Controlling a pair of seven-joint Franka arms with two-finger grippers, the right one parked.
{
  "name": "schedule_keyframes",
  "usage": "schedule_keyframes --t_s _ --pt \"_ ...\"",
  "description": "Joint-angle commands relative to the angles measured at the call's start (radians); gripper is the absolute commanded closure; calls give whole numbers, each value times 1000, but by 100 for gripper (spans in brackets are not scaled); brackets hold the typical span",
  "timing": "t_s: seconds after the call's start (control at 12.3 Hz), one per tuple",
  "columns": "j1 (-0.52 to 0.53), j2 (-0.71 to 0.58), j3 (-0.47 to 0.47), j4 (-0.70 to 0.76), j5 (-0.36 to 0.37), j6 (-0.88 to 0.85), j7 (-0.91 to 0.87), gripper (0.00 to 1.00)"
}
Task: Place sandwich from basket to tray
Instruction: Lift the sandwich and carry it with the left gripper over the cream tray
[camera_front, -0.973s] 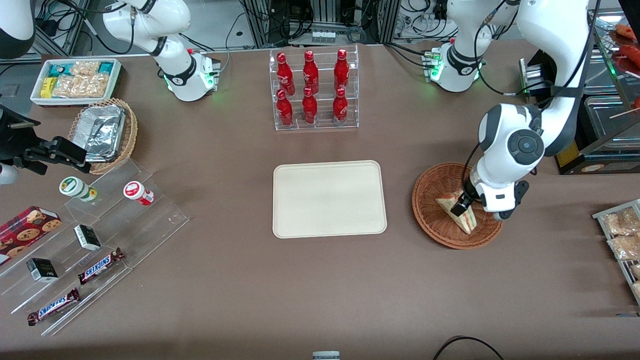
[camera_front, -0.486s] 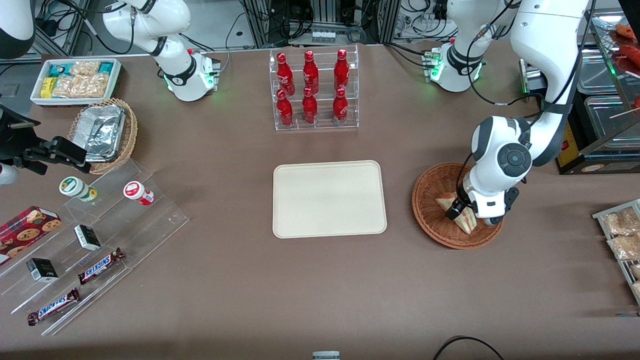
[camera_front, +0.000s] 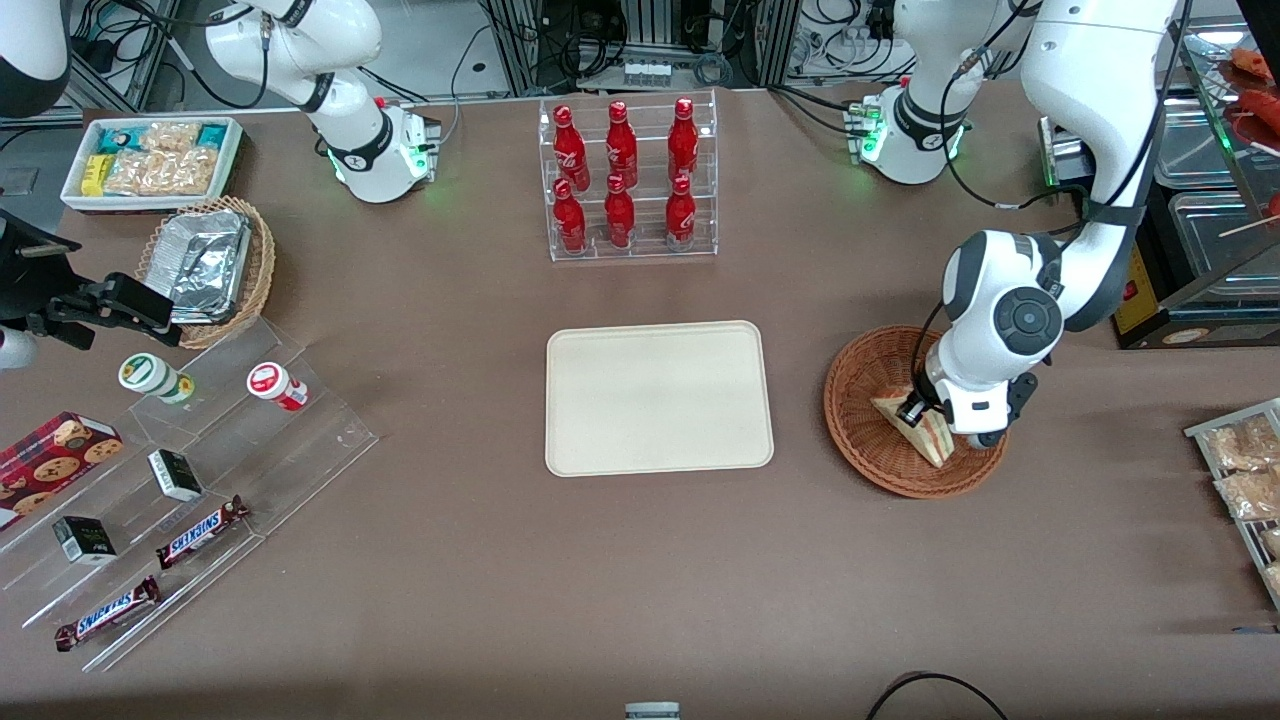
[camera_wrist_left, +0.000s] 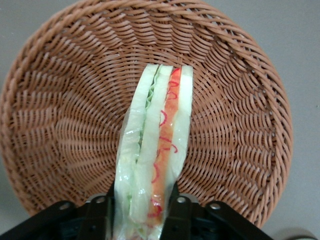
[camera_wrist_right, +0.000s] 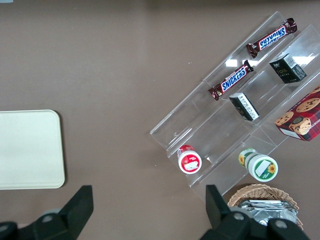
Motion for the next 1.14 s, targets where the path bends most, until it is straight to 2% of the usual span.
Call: schedule_keyframes --t_s 0.0,0.16,0.32,0.57,0.89,1.05 --pt "-10 -30 4 119 1 -194 16 88" --pt "-27 -10 4 216 1 -316 22 87" --pt "-48 -2 4 252 1 -337 34 87" --pt "-146 28 4 315 1 -370 33 87" --pt "-298 189 4 532 0 -475 45 92" --pt "-326 283 -20 662 -12 -536 129 92"
